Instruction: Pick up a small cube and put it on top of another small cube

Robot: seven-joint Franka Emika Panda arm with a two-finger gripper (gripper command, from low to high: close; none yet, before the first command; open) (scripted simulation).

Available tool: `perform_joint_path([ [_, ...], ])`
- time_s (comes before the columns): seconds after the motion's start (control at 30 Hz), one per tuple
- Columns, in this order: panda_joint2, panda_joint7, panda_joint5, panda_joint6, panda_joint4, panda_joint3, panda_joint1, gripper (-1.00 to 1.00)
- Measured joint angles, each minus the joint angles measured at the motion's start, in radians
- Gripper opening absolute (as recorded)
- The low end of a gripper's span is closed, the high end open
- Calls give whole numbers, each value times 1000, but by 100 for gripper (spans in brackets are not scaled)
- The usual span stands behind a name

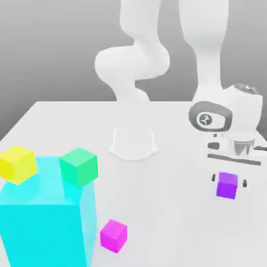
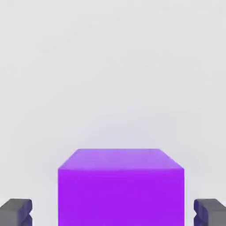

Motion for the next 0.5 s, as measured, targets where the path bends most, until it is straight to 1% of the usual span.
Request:
perform_joint_path([
  [0.1, 0, 0, 0, 3, 0, 0, 0, -100],
  [0.13, 13, 16, -21, 11, 4, -24, 19, -100],
  [0.2, -11, -14, 18, -6, -3, 19, -15, -100],
  [0.27, -58, -81, 107, -38, -18, 100, -76, -100],
  [0.37, -143, -207, 276, -89, -43, 221, -157, -100],
  [0.47, -234, -342, 460, -147, -65, 275, -161, -100],
  [0.5, -242, -378, 492, -173, -51, 274, -177, -100],
])
